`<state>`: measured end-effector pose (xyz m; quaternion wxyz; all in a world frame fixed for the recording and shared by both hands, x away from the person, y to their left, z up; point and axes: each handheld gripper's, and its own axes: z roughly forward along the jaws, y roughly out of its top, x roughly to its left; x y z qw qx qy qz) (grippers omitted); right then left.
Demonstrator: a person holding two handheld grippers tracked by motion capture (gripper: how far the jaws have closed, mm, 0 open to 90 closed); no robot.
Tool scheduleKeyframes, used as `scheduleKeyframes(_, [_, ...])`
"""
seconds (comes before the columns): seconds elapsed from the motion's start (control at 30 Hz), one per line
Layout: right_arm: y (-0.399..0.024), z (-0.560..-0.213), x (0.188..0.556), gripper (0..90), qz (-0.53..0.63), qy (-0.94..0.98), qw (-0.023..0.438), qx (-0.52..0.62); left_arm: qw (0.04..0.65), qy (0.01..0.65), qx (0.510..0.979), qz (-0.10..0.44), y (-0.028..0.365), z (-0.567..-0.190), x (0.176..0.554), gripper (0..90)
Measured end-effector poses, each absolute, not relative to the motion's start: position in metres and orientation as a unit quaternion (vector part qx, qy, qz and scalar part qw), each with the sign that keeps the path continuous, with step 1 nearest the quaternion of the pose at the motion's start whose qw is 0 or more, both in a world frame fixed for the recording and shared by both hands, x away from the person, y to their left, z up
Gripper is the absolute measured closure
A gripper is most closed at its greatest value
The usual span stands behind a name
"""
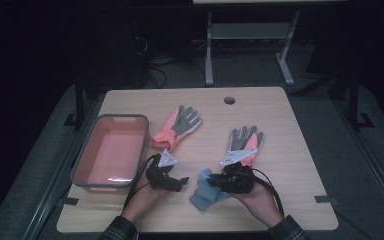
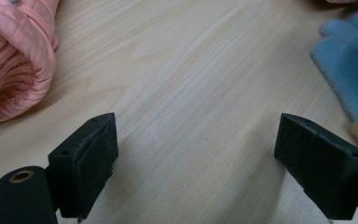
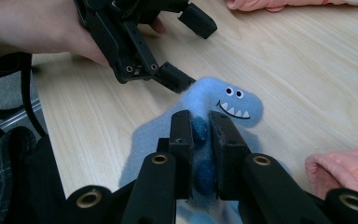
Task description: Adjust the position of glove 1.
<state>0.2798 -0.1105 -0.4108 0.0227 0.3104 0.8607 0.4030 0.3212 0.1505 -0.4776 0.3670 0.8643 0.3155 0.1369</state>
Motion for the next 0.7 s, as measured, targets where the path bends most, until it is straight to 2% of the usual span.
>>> scheduleKeyframes(0.27, [-0.103,-0.421,0.278,77.1,0.389,0.866,0.018,0.312,0.367,0.316,0.864,0.137,0.15,-0.478,0.321,12.7])
scheduleKeyframes(0.37, [-0.101,-0.424,0.278,72.0,0.387,0.869,0.016,0.309,0.367,0.315,0.864,0.137,0.15,-0.478,0.321,12.7])
scheduleKeyframes(0.47, [-0.101,-0.426,0.279,61.0,0.381,0.871,0.014,0.309,0.367,0.315,0.864,0.137,0.15,-0.478,0.321,12.7])
scheduleKeyframes(0.57, [-0.104,-0.425,0.28,56.8,0.386,0.87,0.012,0.306,0.367,0.315,0.864,0.137,0.15,-0.478,0.321,12.7])
scheduleKeyframes(0.63, [-0.108,-0.423,0.28,57.8,0.387,0.869,0.012,0.308,0.367,0.316,0.864,0.137,0.15,-0.478,0.321,12.6])
scheduleKeyframes(0.7, [-0.116,-0.421,0.279,63.1,0.39,0.869,0.019,0.304,0.367,0.316,0.864,0.137,0.15,-0.478,0.321,12.7])
